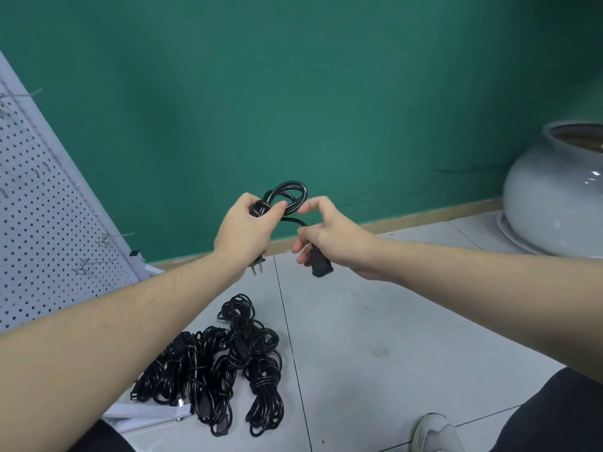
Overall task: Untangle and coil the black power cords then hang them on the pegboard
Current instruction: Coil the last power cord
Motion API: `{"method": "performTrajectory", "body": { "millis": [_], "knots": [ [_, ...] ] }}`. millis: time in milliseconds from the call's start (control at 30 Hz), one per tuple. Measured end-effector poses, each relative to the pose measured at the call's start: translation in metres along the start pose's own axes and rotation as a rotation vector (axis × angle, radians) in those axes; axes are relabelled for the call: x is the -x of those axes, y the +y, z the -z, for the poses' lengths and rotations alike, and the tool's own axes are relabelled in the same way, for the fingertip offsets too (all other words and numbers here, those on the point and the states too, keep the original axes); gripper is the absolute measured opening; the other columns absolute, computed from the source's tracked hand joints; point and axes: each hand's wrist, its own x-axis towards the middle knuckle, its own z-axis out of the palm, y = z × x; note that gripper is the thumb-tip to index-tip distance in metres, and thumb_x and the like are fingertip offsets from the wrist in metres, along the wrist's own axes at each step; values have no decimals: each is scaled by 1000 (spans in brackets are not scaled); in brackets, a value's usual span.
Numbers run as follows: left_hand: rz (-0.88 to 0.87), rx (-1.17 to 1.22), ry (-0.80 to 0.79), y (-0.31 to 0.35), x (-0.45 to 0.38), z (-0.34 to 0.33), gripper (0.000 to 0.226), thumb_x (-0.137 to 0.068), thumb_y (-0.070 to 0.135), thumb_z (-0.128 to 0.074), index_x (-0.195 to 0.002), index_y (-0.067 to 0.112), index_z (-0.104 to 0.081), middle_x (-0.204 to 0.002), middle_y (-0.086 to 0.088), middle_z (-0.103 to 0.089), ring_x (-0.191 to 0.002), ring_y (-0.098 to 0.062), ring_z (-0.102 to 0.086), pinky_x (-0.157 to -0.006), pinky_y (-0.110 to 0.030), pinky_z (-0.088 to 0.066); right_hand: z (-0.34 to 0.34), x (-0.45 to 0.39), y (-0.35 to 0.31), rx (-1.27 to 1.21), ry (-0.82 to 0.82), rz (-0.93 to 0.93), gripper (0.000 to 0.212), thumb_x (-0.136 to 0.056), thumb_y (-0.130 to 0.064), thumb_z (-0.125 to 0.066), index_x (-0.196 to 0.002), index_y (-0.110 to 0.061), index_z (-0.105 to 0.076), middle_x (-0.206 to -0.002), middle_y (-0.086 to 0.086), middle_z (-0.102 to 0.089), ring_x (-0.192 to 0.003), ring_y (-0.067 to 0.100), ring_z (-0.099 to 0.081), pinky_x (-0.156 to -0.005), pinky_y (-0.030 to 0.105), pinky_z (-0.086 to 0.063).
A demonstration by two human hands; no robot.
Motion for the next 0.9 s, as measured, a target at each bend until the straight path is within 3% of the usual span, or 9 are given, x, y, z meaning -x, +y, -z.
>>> {"method": "performTrajectory", "body": {
  "millis": [67,133,233,333,400,500,600,700,900],
  "knots": [
    [10,-4,-10,-5,-1,2,40,-82,59,-71,-84,23,-51,-65,4,-56,-55,-27,-55,-51,-34,-46,-2,5,-9,-75,-64,55,19,-106,-8,-36,-114,-15,-52,-85,9,-71,-70,22,-66,-60,29,-55],
    [0,-14,-46,-10,-1,7,40,-72,58,-69,-83,24,-50,-68,2,-58,-57,-28,-54,-50,-33,-45,0,6,-17,-87,-167,73,37,-101,-2,-30,-109,-16,-63,-89,5,-74,-85,21,-69,-79,36,-57],
    [-22,-9,-76,-13,-2,14,35,-71,54,-64,-87,25,-51,-73,2,-57,-54,-24,-51,-44,-28,-40,7,8,-19,191,-264,232,37,-99,3,-42,-121,-20,-61,-106,-6,-74,-102,7,-68,-88,29,-53],
    [-67,-61,-65,-15,-2,18,29,-82,49,-73,-90,27,-55,-73,5,-59,-52,-22,-52,-49,-36,-49,11,6,-17,462,-136,421,22,-92,-17,-73,-106,-34,-69,-91,-19,-65,-84,-7,-59,-78,9,-41],
    [-88,-93,-53,-18,-1,20,28,-81,50,-72,-89,28,-56,-72,7,-59,-52,-21,-52,-55,-42,-54,11,0,-19,482,4,466,10,-91,-28,-74,-99,-33,-74,-90,-13,-53,-77,-4,-50,-75,9,-37],
    [-121,-80,-10,-21,2,21,26,-85,53,-73,-91,32,-58,-68,14,-59,-53,-19,-54,-54,-38,-55,12,-5,-23,270,45,374,13,-100,-31,-61,-94,-30,-73,-94,-9,-68,-79,0,-54,-81,18,-43],
    [-148,-53,29,-22,5,25,28,-80,59,-71,-93,37,-59,-65,22,-59,-57,-18,-55,-62,-48,-60,8,-3,-25,222,-2,318,30,-106,-33,-50,-97,-14,-71,-98,7,-76,-75,11,-55,-80,35,-47],
    [-173,5,27,-17,10,27,29,-74,62,-65,-91,40,-57,-64,20,-60,-52,-16,-51,-59,-51,-58,2,-6,-27,134,-80,217,44,-107,-36,-47,-98,0,-71,-87,12,-71,-65,14,-42,-69,30,-38],
    [-321,75,25,-11,18,26,15,-92,32,-72,-96,33,-58,-73,15,-61,-61,-13,-51,-65,-40,-52,7,-15,-38,-118,-174,-239,32,-103,-41,-53,-89,-14,-65,-73,-1,-64,-50,9,-24,-55,22,-28]
  ]
}}
